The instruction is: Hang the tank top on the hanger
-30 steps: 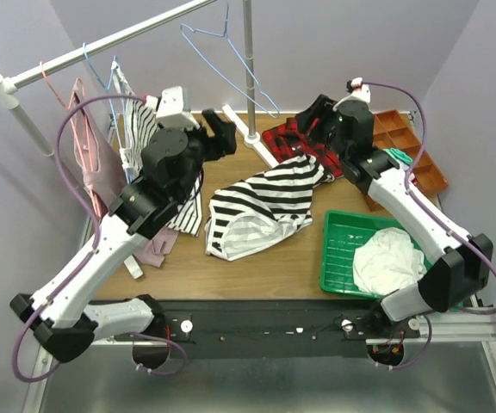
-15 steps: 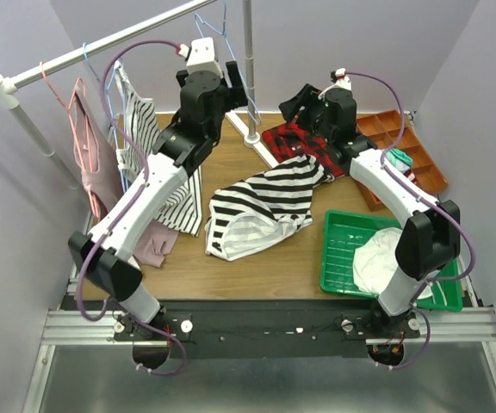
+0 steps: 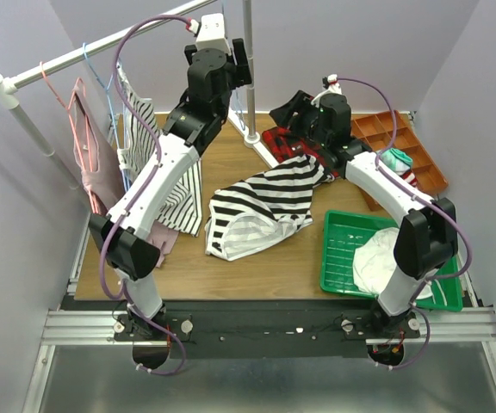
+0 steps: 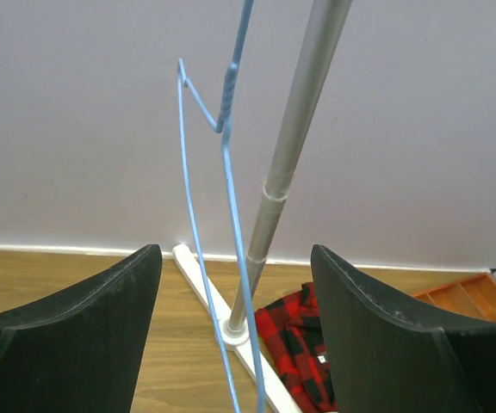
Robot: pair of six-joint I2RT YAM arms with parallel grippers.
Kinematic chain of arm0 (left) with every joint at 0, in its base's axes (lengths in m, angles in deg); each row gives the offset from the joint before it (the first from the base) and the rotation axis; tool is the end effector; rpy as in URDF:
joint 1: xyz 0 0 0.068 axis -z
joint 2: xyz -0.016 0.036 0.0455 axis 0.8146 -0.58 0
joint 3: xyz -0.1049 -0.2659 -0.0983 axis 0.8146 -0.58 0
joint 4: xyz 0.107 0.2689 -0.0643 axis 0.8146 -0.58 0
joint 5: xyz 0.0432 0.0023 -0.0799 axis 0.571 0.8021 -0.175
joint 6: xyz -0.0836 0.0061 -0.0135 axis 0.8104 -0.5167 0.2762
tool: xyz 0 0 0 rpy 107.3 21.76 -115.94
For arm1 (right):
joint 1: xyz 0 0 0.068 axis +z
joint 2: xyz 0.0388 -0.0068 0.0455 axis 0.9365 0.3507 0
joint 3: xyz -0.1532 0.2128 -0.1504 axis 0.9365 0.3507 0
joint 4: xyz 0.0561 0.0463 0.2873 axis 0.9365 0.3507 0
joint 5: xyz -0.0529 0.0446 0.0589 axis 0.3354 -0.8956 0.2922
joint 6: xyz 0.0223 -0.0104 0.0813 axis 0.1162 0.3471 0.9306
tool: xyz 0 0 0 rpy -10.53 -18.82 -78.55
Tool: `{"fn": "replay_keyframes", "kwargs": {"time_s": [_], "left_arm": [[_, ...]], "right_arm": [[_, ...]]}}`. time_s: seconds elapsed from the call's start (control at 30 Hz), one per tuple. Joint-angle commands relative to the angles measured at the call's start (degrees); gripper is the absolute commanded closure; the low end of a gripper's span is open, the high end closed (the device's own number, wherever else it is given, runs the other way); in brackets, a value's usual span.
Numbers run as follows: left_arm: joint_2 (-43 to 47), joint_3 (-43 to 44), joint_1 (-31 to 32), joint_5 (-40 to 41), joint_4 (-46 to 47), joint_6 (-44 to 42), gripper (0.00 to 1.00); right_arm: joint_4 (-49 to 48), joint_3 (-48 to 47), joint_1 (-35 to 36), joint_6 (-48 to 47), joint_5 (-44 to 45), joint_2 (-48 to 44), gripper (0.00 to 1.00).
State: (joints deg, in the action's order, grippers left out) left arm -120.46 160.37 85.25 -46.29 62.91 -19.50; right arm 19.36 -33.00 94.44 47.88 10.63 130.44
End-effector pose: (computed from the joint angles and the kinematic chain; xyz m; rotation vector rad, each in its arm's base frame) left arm 0.4242 -0.2118 0.5402 -0.1562 1.5256 -0.2531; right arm 0.4553 0.2159 0.3645 0.1873 1.8114 0.8488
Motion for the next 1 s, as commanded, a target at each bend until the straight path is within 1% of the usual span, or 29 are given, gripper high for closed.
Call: {"fn": "replay_keyframes", "kwargs": {"time_s": [0.0, 0.07, 0.1, 0.2, 0.37, 0.47, 0.5, 0.63, 0.67, 0.7, 0.77, 0.8, 0.97], "left_arm": [[-4.43, 5.66, -0.46, 2.11, -1.96, -4.17, 0.26], [-6.62, 7.86, -0.46, 2.37, -3.98, -5.84, 0.28], [-7.33, 10.31, -0.46, 3.25, -4.86, -6.2, 0.32], [-9.7, 13.31, -0.46, 5.61, -7.59, -8.39, 0.38], [-9.97, 13.06, -0.46, 7.65, -8.21, -12.08, 0.47], [-9.45, 12.01, -0.46, 7.91, -7.86, -13.05, 0.55], [-9.36, 11.4, -0.46, 7.83, -7.68, -13.4, 0.62], [-8.3, 10.69, -0.64, 6.6, -7.59, -13.32, 0.79], [-8.13, 10.78, -0.73, 5.72, -7.68, -13.41, 0.82], [-8.04, 10.86, -0.9, 5.11, -7.85, -13.41, 0.88], [-7.25, 10.6, -1.34, 3.7, -8.12, -13.41, 0.95], [-7.07, 10.34, -1.52, 3.26, -8.12, -13.41, 1.0], [-5.32, 10.07, -2.13, 2.38, -7.24, -12.88, 1.0]], "right_arm": [[-0.43, 1.12, 1.57, 0.24, -2.31, -0.29, 0.28], [-0.08, 1.82, 1.75, 0.06, -2.22, -0.91, 0.28], [0.09, 2.0, 1.92, -0.02, -2.14, -1.17, 0.28], [0.71, 3.05, 2.1, -0.64, -2.13, -2.93, 0.28], [2.37, 4.46, 2.1, -1.34, -2.49, -6.18, 0.28], [3.52, 5.34, 2.1, -1.78, -2.49, -7.93, 0.28], [3.87, 5.6, 2.1, -1.87, -2.49, -8.2, 0.28], [4.75, 6.22, 2.1, -2.75, -2.57, -10.31, 0.28], [6.75, 6.22, 2.1, -2.92, -2.66, -10.66, 0.28], [7.12, 6.22, 2.19, -3.01, -2.66, -11.54, 0.28], [7.91, 6.39, 2.1, -3.28, -2.66, -12.33, 0.28], [8.18, 6.48, 2.19, -3.54, -2.58, -12.69, 0.28], [9.58, 6.04, 2.1, -4.42, -2.75, -14.27, 0.28]]}}
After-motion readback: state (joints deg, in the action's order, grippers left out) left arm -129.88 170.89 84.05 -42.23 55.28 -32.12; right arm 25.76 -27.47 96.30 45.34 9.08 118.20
